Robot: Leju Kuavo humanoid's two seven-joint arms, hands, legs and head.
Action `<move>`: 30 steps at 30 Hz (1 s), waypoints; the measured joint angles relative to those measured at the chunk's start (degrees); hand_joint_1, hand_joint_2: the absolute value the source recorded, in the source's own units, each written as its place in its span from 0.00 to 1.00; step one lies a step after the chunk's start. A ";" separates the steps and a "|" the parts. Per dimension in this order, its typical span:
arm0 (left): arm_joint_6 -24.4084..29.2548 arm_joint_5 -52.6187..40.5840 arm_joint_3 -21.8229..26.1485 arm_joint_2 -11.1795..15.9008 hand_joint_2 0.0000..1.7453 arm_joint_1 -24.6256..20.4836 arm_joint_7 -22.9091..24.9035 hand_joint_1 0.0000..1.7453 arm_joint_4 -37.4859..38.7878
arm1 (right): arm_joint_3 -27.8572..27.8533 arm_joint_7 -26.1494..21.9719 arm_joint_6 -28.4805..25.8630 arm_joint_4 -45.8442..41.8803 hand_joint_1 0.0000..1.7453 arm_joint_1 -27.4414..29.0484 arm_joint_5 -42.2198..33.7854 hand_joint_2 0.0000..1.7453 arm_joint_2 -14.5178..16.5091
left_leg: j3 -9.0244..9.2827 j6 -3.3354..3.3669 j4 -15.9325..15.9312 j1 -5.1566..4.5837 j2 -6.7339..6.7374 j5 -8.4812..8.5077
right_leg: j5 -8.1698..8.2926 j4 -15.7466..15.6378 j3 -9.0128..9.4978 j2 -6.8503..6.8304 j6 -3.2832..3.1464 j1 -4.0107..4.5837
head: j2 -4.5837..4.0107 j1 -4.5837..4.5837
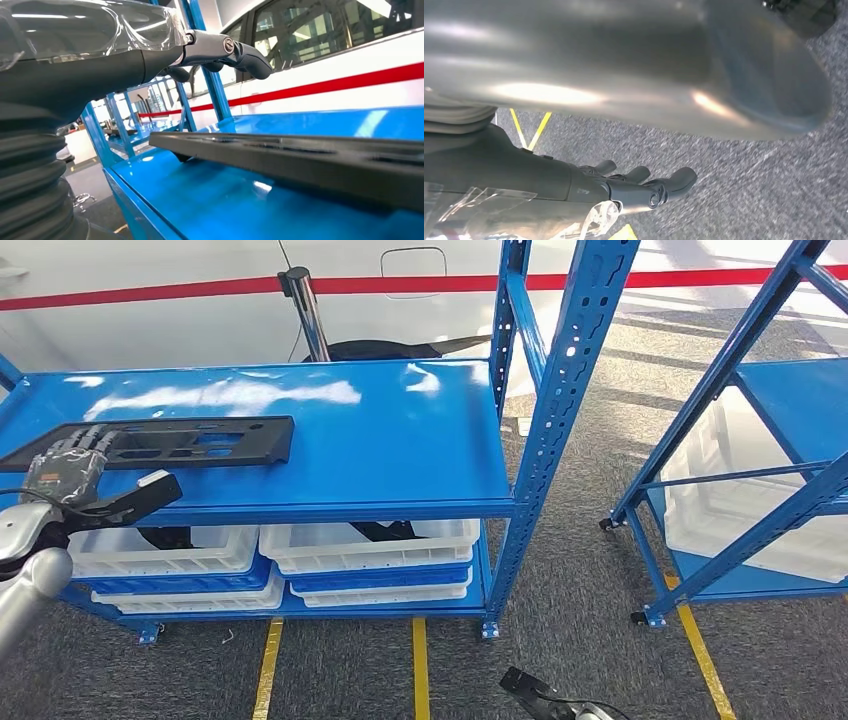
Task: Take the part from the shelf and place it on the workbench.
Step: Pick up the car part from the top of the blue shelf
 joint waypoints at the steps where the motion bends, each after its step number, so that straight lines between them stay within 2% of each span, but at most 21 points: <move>1: 0.19 -0.11 0.05 -0.13 1.00 0.01 0.01 0.00 0.07 | 0.00 -0.05 0.12 0.00 0.00 -0.04 0.07 0.00 0.04 | 0.63 -0.09 -1.57 0.09 0.02 1.30 | -0.03 0.02 0.04 0.04 0.04 -0.04 | 0.00 -0.01; 3: 0.57 -0.36 0.19 -0.40 1.00 -0.32 0.01 0.00 0.15 | 0.00 -0.15 0.25 0.00 0.00 -0.23 0.28 0.00 0.14 | 4.45 -0.17 -9.85 0.27 0.11 5.29 | -0.17 0.14 0.12 0.12 0.32 -0.04 | 0.00 -0.01; 4: 0.68 -0.62 0.24 -0.58 1.00 -0.62 -0.08 0.00 0.16 | 0.00 -0.17 0.28 0.00 0.00 -0.38 0.40 0.00 0.18 | 6.34 0.03 -13.75 0.22 0.08 6.72 | -0.27 0.29 0.05 0.16 0.55 0.06 | 0.00 0.01; 5: 0.72 -0.95 0.25 -0.83 1.00 -0.87 -0.23 0.00 0.18 | 0.01 -0.19 0.28 0.00 0.00 -0.50 0.50 0.00 0.18 | 7.52 0.30 -16.21 0.12 0.05 7.44 | -0.33 0.40 -0.06 0.20 0.82 0.19 | 0.00 0.05; 8: 0.73 -1.90 0.26 -2.07 1.00 -1.23 -0.75 0.00 0.30 | 0.01 -0.18 0.38 0.00 0.00 -0.69 0.69 0.00 0.14 | 8.02 1.50 -17.40 -0.11 -0.05 7.70 | -0.41 0.54 -0.30 0.22 1.55 0.26 | 0.00 0.15; 10: 0.72 -2.26 0.26 -3.06 1.00 -1.63 -0.86 0.00 0.35 | 0.02 -0.18 0.46 0.00 0.00 -0.78 0.88 0.00 0.10 | 8.10 2.26 -17.58 0.11 -0.02 7.91 | -2.06 2.88 -1.25 0.19 2.11 0.17 | 0.00 0.25; 11: 0.71 -2.42 0.26 -3.57 1.00 -1.86 -0.87 0.00 0.36 | 0.04 -0.19 0.48 0.00 0.00 -0.85 0.97 0.00 0.12 | 8.15 2.54 -17.63 0.21 0.03 7.95 | -3.84 6.06 -2.65 0.16 2.36 0.08 | 0.00 0.31; 13: 0.69 -2.72 0.26 -4.49 1.00 -2.15 -1.00 0.00 0.36 | 0.06 -0.19 0.49 0.00 0.00 -0.89 1.05 0.00 0.22 | 8.18 2.81 -17.61 0.13 0.09 7.92 | -7.66 14.71 -6.65 0.11 2.66 -0.03 | 0.00 0.39; 14: 0.69 -2.84 0.25 -4.99 1.00 -2.19 -1.12 0.00 0.37 | 0.07 -0.19 0.49 0.00 0.00 -0.89 1.09 0.00 0.26 | 8.20 2.84 -17.60 0.09 0.10 7.90 | -8.53 17.83 -8.21 0.08 2.73 -0.08 | 0.00 0.40; 15: 0.69 -2.91 0.25 -5.43 1.00 -2.22 -1.31 0.00 0.37 | 0.07 -0.18 0.49 0.00 0.00 -0.88 1.15 0.00 0.27 | 8.24 2.83 -17.60 0.06 0.08 7.88 | -8.18 18.61 -8.67 0.07 2.72 -0.09 | 0.00 0.41; 16: 0.69 -2.97 0.24 -5.85 1.00 -2.25 -1.46 0.00 0.38 | 0.07 -0.18 0.49 0.00 0.00 -0.91 1.26 0.00 0.28 | 8.31 2.81 -17.59 0.04 0.05 7.86 | -6.76 16.85 -7.92 0.07 2.62 -0.10 | 0.00 0.41; 18: 0.69 -3.14 0.23 -6.68 1.00 -2.41 -1.75 0.00 0.38 | 0.07 -0.18 0.49 0.00 0.00 -1.04 1.50 0.00 0.25 | 8.51 2.66 -17.57 -0.03 -0.01 7.72 | -2.58 8.23 -3.81 0.07 2.21 -0.06 | 0.00 0.41; 19: 0.68 -3.27 0.23 -7.12 1.00 -2.52 -1.85 0.00 0.39 | 0.07 -0.18 0.50 0.00 0.00 -1.15 1.61 0.00 0.24 | 8.52 2.49 -17.52 -0.15 -0.04 7.62 | -1.18 4.37 -1.98 0.08 2.02 0.02 | 0.00 0.40; 20: 0.67 -3.46 0.22 -7.57 1.00 -2.61 -1.99 0.00 0.40 | 0.07 -0.18 0.51 0.00 0.00 -1.25 1.68 0.00 0.24 | 8.48 2.28 -17.50 -0.27 -0.05 7.57 | -0.44 1.82 -0.82 0.09 1.87 0.09 | 0.00 0.39; 23: 0.61 -4.15 0.16 -8.92 1.00 -2.65 -2.56 0.00 0.48 | 0.07 -0.20 0.68 0.00 0.00 -1.49 1.91 0.00 0.32 | 8.21 1.53 -17.53 -0.32 -0.05 7.46 | -0.20 0.56 -0.50 0.08 1.38 0.10 | 0.00 0.38; 24: 0.55 -4.34 0.14 -9.30 1.00 -2.64 -2.69 0.00 0.49 | 0.07 -0.22 0.77 0.00 0.00 -1.56 2.01 0.00 0.36 | 7.87 1.29 -16.86 -0.25 -0.01 6.89 | -0.06 0.41 -0.46 0.08 1.09 -0.03 | 0.00 0.35; 25: 0.47 -4.56 0.12 -9.67 1.00 -2.66 -2.78 0.00 0.50 | 0.07 -0.25 0.84 0.00 0.00 -1.65 2.13 0.00 0.38 | 6.98 1.04 -14.92 -0.19 0.02 5.69 | 0.08 0.25 -0.41 0.07 0.79 -0.17 | 0.00 0.28; 26: 0.34 -4.77 0.10 -10.05 1.00 -2.64 -2.80 0.00 0.51 | 0.06 -0.26 0.91 0.00 0.00 -1.73 2.25 0.00 0.39 | 5.49 0.82 -11.67 -0.13 0.06 3.96 | 0.16 0.17 -0.37 0.07 0.58 -0.28 | 0.00 0.21; 28: -0.09 -5.15 -0.01 -10.92 1.00 -2.42 -2.81 0.00 0.58 | 0.05 -0.27 1.08 0.00 0.00 -1.83 2.44 0.00 0.38 | 1.44 0.44 -2.96 -0.11 0.08 0.43 | 0.14 0.19 -0.38 0.08 0.42 -0.27 | 0.00 0.11; 29: -0.38 -5.20 -0.11 -11.33 1.00 -2.21 -2.82 0.00 0.63 | 0.04 -0.27 1.18 0.00 0.00 -1.85 2.56 0.00 0.39 | 0.02 0.34 -0.22 -0.10 0.08 -0.18 | 0.12 0.20 -0.36 0.10 0.41 -0.25 | 0.00 0.10; 30: -0.74 -5.14 -0.20 -11.73 1.00 -2.02 -2.82 0.18 0.68 | 0.04 -0.29 1.26 0.00 0.00 -1.86 2.67 0.00 0.40 | -0.39 0.32 0.34 -0.09 0.09 0.29 | 0.10 0.21 -0.32 0.13 0.42 -0.25 | 0.00 0.10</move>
